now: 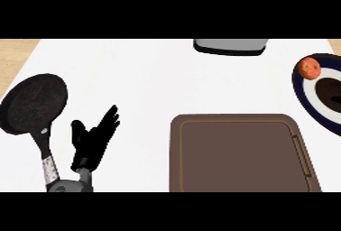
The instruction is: Pick the squash from the tray and place it in the plate
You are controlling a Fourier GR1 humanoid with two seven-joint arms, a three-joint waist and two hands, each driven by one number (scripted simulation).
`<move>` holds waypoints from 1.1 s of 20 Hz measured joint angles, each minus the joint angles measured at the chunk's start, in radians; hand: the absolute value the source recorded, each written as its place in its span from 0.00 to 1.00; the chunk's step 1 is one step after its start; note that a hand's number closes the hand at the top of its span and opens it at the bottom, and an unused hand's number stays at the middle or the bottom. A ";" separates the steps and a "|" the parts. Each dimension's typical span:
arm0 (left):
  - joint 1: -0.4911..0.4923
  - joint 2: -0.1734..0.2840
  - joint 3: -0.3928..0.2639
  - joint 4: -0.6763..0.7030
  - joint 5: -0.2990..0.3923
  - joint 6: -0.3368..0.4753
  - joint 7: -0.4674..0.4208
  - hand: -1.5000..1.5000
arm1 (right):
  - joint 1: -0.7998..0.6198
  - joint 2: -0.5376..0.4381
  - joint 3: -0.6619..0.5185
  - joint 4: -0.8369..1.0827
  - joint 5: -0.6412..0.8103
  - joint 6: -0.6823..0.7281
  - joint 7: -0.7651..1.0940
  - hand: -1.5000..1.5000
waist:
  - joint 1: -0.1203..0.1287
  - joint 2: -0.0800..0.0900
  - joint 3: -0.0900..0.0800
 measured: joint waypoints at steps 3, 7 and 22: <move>0.001 0.002 0.004 -0.004 0.003 -0.001 0.000 0.50 | 0.006 -0.020 -0.033 0.022 -0.034 0.040 0.023 0.00 | -0.004 0.000 0.000; 0.016 0.001 0.007 -0.006 0.005 -0.001 -0.009 0.50 | 0.042 -0.061 -0.049 0.034 -0.055 0.129 0.060 0.00 | -0.017 -0.002 0.001; 0.039 0.003 0.030 0.000 0.011 0.010 -0.022 0.50 | 0.208 -0.131 0.009 -0.091 -0.041 0.279 0.117 0.00 | -0.056 -0.010 0.007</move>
